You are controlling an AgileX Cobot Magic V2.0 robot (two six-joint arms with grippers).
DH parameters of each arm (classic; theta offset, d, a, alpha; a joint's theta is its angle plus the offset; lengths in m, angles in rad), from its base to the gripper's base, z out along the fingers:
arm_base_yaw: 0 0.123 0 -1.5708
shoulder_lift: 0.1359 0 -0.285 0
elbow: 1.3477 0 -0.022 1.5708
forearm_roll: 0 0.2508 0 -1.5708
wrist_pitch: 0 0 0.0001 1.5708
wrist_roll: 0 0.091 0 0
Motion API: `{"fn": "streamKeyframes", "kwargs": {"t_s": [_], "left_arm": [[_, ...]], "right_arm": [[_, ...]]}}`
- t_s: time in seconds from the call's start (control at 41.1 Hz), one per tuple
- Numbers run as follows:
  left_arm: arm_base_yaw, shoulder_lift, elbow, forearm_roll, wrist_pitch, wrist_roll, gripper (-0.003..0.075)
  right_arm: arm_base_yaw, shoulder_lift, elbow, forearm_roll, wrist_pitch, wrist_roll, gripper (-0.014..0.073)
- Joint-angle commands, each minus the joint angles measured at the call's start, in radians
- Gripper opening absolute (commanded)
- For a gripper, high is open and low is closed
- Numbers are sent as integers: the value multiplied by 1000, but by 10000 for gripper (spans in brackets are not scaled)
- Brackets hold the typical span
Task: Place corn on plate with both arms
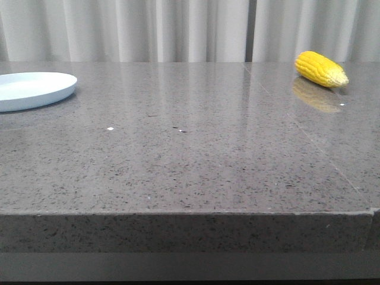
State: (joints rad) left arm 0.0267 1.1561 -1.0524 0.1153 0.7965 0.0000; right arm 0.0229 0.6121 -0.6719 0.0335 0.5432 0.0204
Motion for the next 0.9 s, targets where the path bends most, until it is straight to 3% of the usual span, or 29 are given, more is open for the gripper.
{"fn": "streamKeyframes", "kwargs": {"t_s": [0.0,0.268,0.877], "left_arm": [[42,83,-84,-27,-45,5,546],[153,337,-233,-332,-45,213,546],[155,671,-506,-396,-56,220,546]], "right_arm": [[-7,7,-26,-12,-93,-7,542],[-7,7,-26,-12,-94,-7,542],[-7,7,-26,-12,-94,-7,542]]}}
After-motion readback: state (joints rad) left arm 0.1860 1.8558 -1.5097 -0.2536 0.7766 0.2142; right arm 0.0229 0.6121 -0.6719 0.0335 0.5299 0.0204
